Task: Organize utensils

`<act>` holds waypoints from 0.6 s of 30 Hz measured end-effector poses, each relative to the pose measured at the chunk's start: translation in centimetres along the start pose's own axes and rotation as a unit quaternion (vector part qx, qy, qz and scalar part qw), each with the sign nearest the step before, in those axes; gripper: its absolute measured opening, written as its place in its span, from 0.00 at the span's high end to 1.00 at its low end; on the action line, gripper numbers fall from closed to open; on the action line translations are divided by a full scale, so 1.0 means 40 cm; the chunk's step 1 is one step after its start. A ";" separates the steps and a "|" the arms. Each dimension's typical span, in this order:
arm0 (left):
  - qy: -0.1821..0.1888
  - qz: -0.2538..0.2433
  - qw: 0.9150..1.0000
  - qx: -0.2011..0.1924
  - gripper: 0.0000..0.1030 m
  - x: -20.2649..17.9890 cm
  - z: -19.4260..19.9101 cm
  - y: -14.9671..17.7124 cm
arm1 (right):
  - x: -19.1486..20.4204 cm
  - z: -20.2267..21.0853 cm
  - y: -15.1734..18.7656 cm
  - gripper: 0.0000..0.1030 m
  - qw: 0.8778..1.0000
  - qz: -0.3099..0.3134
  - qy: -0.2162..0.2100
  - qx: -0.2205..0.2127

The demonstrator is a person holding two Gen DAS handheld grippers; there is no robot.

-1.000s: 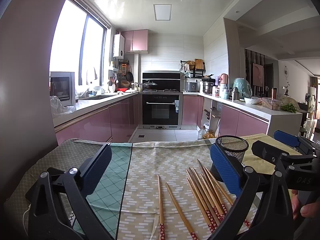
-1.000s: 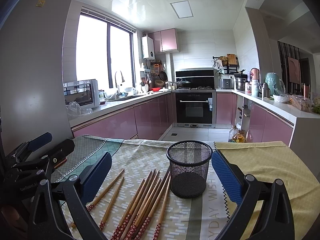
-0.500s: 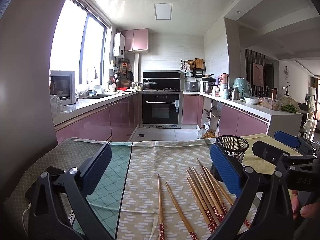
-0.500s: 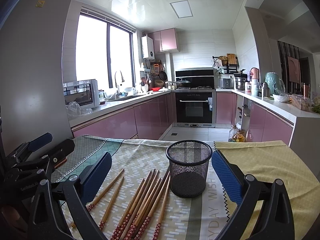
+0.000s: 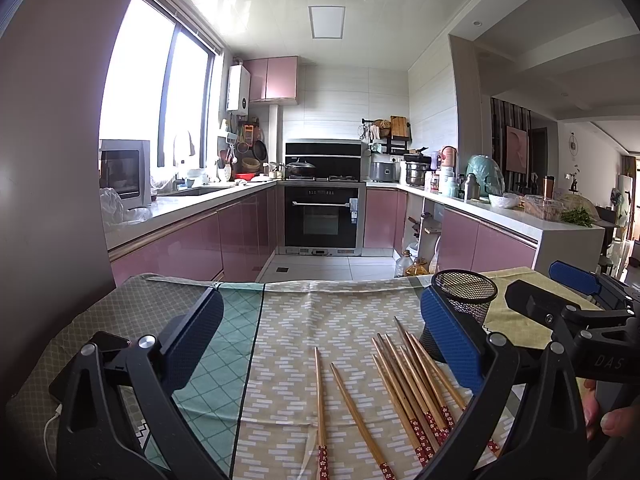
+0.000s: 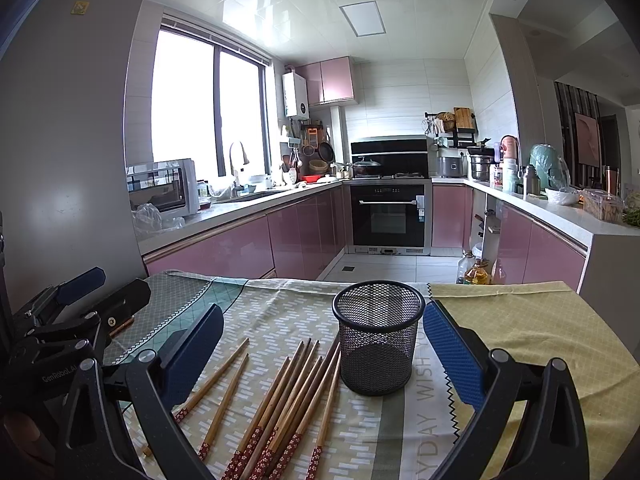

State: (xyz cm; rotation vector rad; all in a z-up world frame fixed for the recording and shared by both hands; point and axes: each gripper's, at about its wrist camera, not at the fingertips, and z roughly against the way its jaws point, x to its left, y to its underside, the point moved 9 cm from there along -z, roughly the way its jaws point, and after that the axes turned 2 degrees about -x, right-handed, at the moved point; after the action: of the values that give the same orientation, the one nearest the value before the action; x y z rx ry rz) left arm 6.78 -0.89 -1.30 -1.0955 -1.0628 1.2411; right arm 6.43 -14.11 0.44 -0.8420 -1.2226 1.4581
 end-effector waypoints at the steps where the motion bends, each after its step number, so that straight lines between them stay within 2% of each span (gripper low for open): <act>1: 0.000 0.000 1.000 0.000 0.06 0.000 0.000 0.000 | 0.000 0.000 0.000 0.06 1.000 0.000 0.000 0.000; 18: 0.001 0.001 1.000 0.003 0.06 -0.002 0.001 0.004 | 0.001 0.000 0.004 0.06 1.000 -0.001 -0.001 0.000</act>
State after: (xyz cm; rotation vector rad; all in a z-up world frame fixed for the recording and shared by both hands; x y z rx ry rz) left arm 6.72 -0.98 -1.45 -1.0930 -1.0557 1.2448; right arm 6.38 -14.08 0.29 -0.8400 -1.2232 1.4580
